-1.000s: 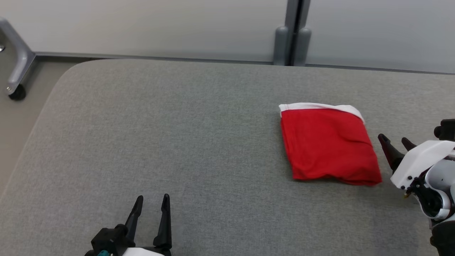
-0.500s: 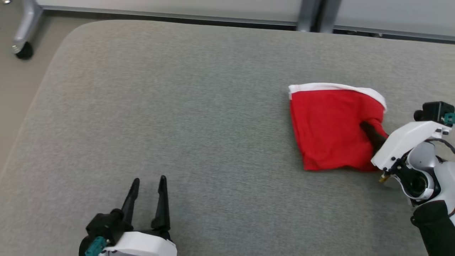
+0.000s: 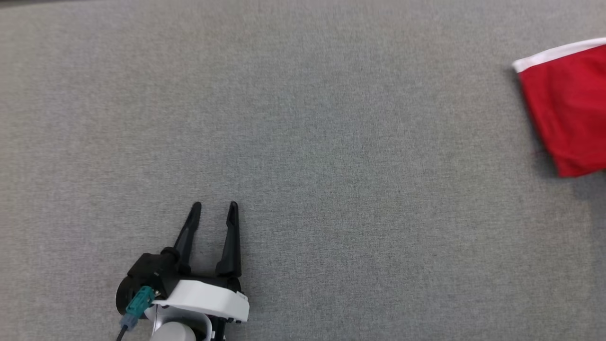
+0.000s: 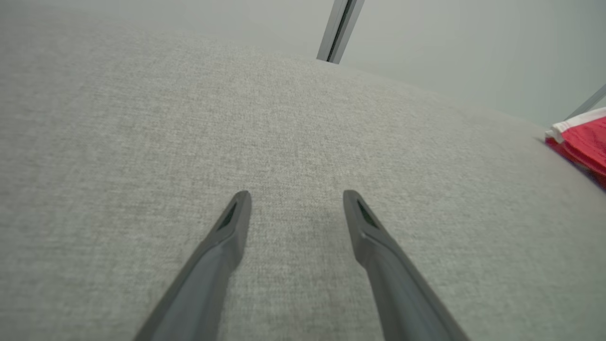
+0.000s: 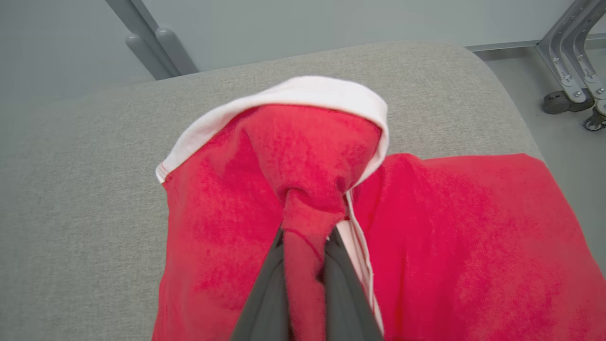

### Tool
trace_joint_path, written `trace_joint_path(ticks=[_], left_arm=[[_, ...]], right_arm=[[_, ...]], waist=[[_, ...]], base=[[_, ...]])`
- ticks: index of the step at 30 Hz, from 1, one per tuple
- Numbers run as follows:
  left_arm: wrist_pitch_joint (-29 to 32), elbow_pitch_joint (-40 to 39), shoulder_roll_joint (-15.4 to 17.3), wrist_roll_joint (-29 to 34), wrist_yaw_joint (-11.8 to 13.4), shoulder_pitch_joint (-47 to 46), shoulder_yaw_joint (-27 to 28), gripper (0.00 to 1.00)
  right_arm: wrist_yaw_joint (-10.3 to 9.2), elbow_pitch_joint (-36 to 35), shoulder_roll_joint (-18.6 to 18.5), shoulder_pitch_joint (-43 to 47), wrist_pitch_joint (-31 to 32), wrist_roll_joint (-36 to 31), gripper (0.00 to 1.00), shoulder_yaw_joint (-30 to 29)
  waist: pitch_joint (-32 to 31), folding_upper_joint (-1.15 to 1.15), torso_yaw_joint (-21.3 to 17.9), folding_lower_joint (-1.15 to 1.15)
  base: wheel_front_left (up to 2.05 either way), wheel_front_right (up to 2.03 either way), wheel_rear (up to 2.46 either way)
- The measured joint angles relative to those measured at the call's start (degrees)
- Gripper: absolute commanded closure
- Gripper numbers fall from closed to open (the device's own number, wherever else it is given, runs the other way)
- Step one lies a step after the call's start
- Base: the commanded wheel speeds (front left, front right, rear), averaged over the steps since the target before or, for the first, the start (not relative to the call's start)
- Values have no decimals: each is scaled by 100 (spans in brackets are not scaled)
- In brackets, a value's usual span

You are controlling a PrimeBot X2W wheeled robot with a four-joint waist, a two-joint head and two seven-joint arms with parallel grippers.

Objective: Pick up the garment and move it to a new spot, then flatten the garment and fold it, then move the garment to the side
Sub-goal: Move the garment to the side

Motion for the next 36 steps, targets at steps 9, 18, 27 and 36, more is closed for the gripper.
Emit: trace_joint_path(ticks=[9, 18, 27, 36], left_arm=[[-52, -116, -7, 140, 29, -63, 109, 0], [-8, 43, -18, -10, 5, 48, 216, 0], [-1, 64, -3, -121, -4, 910, 842, 0], [-1, 86, 4, 226, -308, 1605, 1608, 0]], right_arm=[[7, 954, -808, -363, 348, -923, 5, -33], [7, 1306, -642, -300, -1080, -2072, 0, -4], [7, 522, 369, 967, -3617, -2542, 0, -719], [7, -508, 2100, 2980, -4478, -3559, 0, -1100]], waist=[[325, 0, -60, 0], [-35, 0, -91, 0], [-1060, 0, -144, 0], [-2288, 0, -110, 0]], base=[[0, 0, 0], [0, 0, 0], [0, 0, 0], [0, 0, 0]])
